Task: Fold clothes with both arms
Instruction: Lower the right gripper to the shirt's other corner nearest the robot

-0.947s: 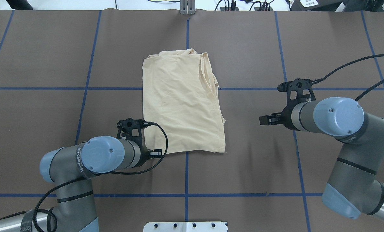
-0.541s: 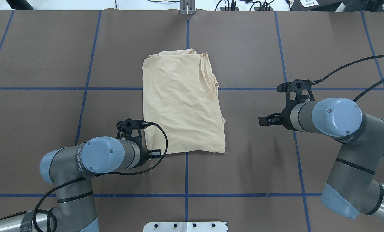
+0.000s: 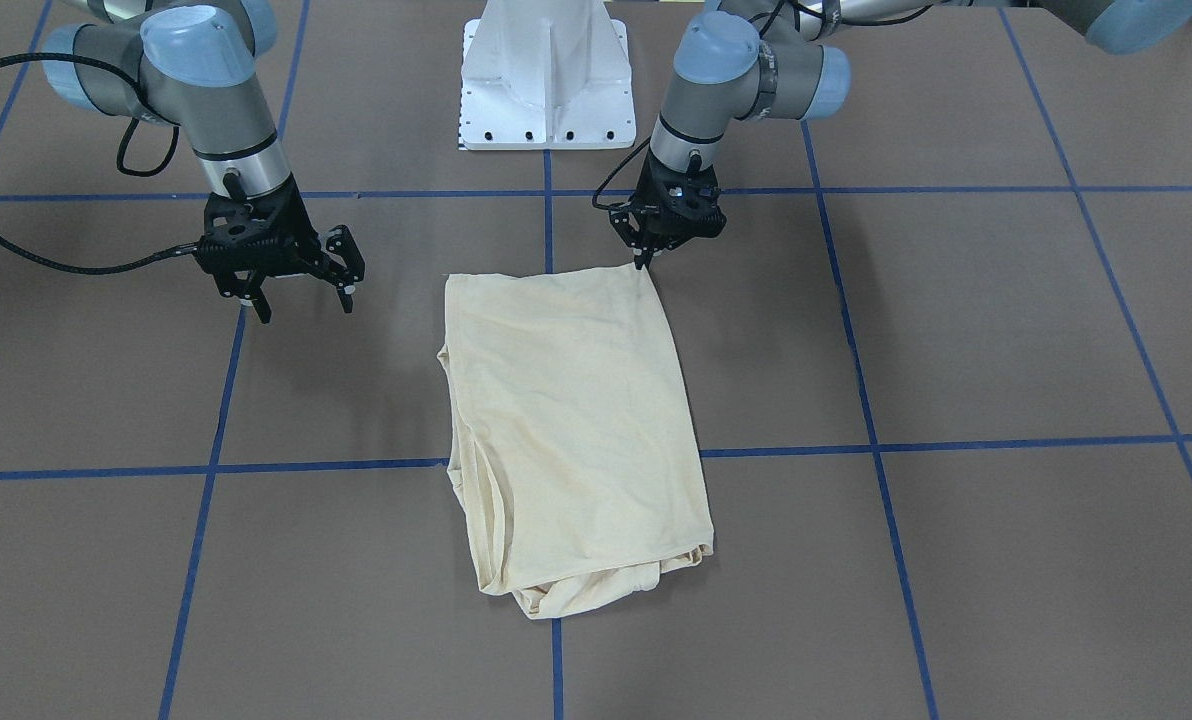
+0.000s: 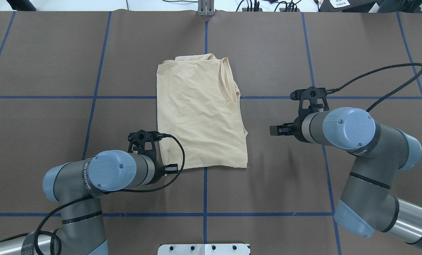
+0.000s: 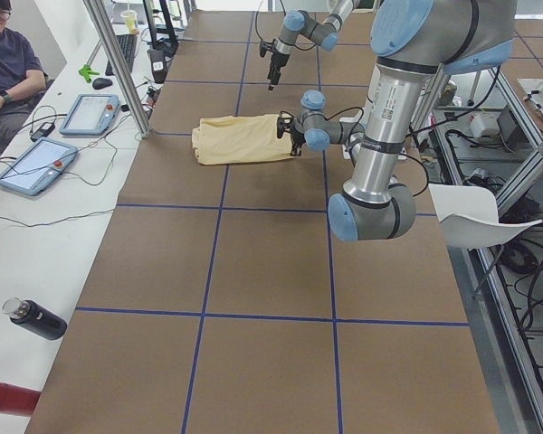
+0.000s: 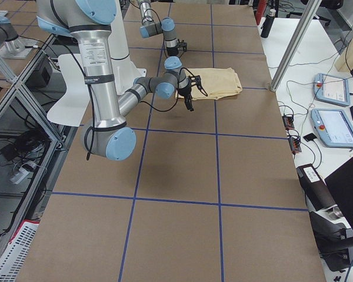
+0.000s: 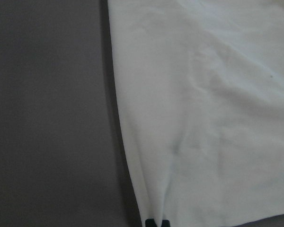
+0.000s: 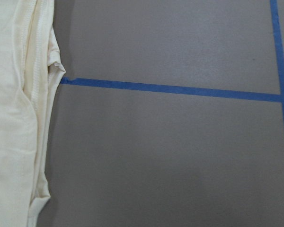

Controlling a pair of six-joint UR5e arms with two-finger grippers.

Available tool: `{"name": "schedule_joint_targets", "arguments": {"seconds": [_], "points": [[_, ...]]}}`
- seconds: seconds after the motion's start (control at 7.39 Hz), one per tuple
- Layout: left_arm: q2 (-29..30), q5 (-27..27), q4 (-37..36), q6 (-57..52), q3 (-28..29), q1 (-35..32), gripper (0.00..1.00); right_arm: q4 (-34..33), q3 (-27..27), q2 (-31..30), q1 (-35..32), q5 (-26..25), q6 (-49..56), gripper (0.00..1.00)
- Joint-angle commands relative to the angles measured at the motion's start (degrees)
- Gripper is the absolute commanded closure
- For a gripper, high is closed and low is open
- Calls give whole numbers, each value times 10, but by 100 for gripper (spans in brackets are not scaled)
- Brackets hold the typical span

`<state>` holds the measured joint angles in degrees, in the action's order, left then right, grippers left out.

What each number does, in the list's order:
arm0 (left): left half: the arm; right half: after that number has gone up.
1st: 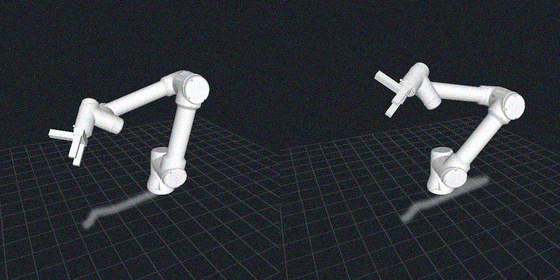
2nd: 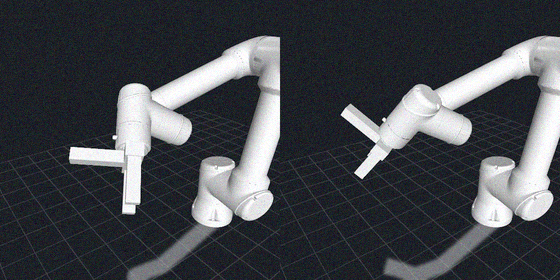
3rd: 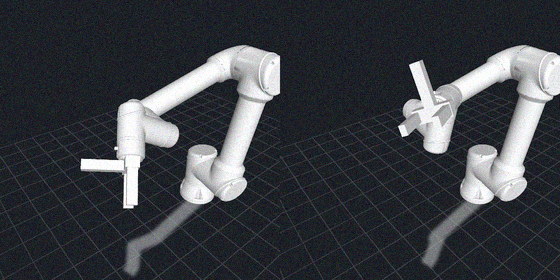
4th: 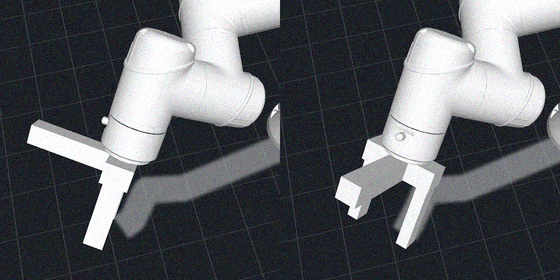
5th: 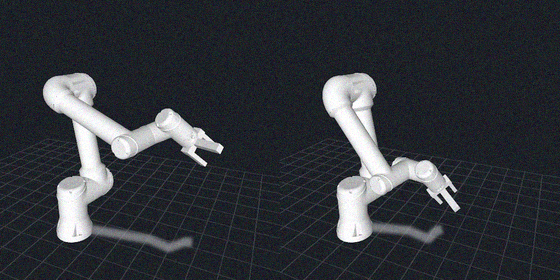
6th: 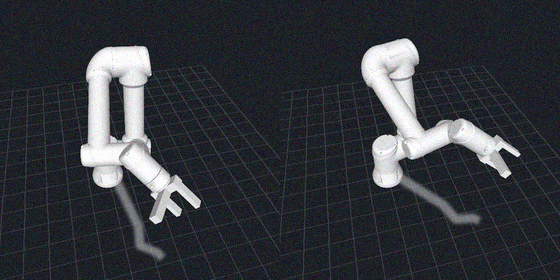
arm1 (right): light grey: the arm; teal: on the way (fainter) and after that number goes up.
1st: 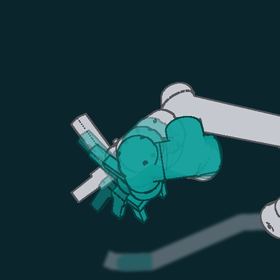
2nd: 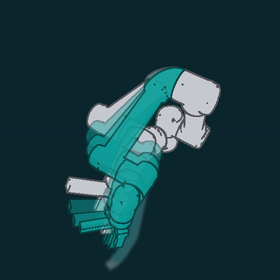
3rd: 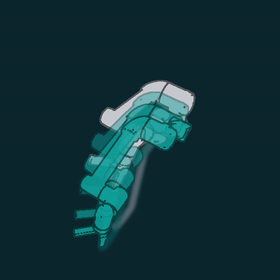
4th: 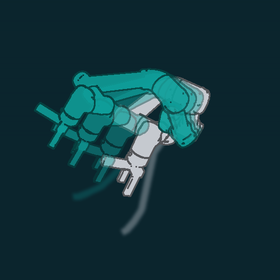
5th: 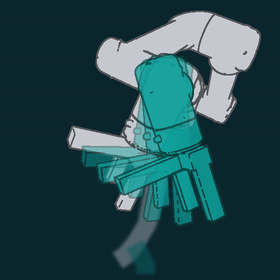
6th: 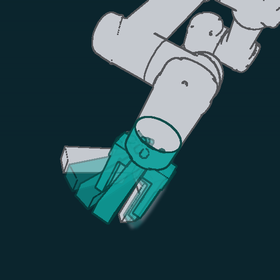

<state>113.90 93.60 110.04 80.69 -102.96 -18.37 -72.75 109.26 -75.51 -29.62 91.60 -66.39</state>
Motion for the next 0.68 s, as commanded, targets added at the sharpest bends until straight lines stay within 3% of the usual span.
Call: {"name": "schedule_joint_targets", "arguments": {"seconds": [0.0, 0.27, 0.54], "points": [[-1, -1, 0, 1, -1, 0, 100, 0, -30, 45, 38, -52, -96, 18], [-1, 0, 0, 0, -1, 0, 100, -6, -82, 107, 59, -83, -161, 26], [-3, 1, 0, -1, 0, 0, 100, -9, -120, 137, 74, -118, -192, 26]]}}
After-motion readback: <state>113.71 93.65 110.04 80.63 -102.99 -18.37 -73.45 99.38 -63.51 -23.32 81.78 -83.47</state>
